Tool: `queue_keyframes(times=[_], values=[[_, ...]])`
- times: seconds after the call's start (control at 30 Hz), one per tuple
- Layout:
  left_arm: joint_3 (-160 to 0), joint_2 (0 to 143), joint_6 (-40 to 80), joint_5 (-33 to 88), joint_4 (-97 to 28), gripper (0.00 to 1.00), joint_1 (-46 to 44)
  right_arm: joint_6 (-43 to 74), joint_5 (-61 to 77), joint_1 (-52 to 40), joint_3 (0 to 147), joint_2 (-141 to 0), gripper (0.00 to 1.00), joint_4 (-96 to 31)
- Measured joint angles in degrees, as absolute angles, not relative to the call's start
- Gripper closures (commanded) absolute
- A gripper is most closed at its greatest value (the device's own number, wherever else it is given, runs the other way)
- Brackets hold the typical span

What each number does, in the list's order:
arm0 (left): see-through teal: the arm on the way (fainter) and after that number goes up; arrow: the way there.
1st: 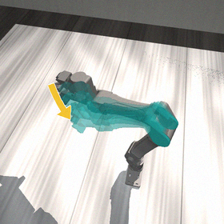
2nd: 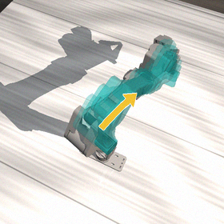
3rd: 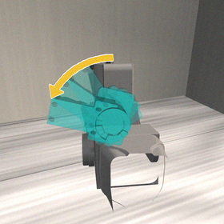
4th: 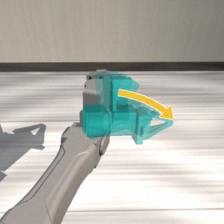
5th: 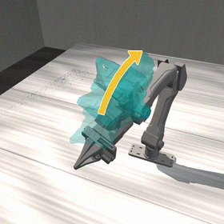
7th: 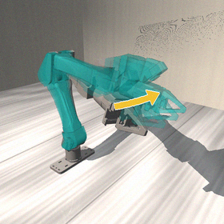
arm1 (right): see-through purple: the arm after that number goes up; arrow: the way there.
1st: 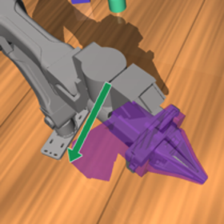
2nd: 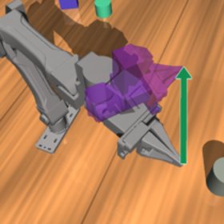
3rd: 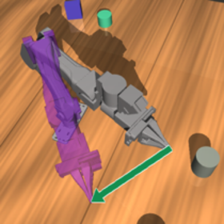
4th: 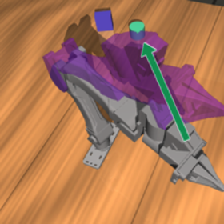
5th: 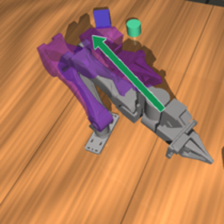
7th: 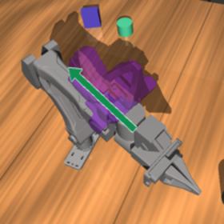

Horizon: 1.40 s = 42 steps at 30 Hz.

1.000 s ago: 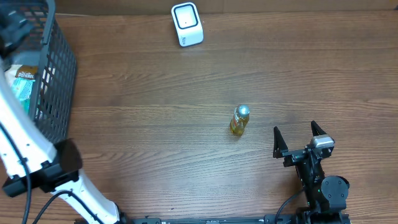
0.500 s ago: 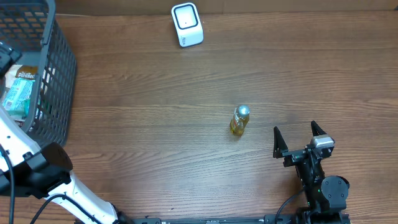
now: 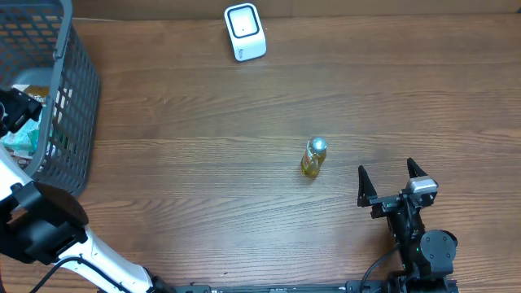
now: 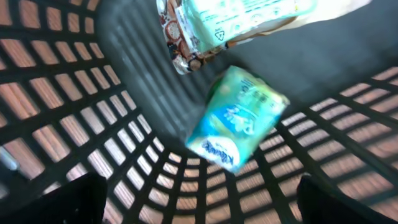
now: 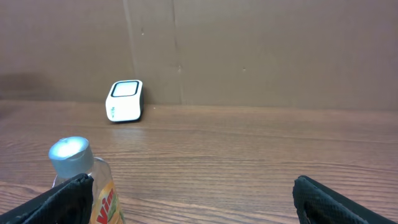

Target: Scan the item barcode

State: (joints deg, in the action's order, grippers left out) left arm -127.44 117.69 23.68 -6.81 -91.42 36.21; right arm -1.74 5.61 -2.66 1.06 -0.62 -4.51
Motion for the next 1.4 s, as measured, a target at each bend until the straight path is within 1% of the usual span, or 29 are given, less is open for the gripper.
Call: queue_keyframes(times=[0.3, 0.53, 1.1, 1.4], values=[[-115.4, 117.7, 22.0, -6.6, -82.6, 0.0, 36.4, -1.7, 5.7, -2.7, 1.1, -0.6, 0.0, -4.5], [-109.8, 117.7, 20.8, -5.5, -76.9, 0.01, 36.4, -1.7, 5.6, -2.7, 1.1, -0.6, 0.0, -4.5], [-105.4, 117.4, 18.8, -1.3, -70.5, 0.0, 36.5, -1.7, 5.6, -2.7, 1.1, -0.6, 0.0, -4.5], [-103.9, 117.4, 18.9, -1.7, -70.0, 0.0, 36.5, -1.7, 5.6, -2.7, 1.1, -0.6, 0.0, -4.5]])
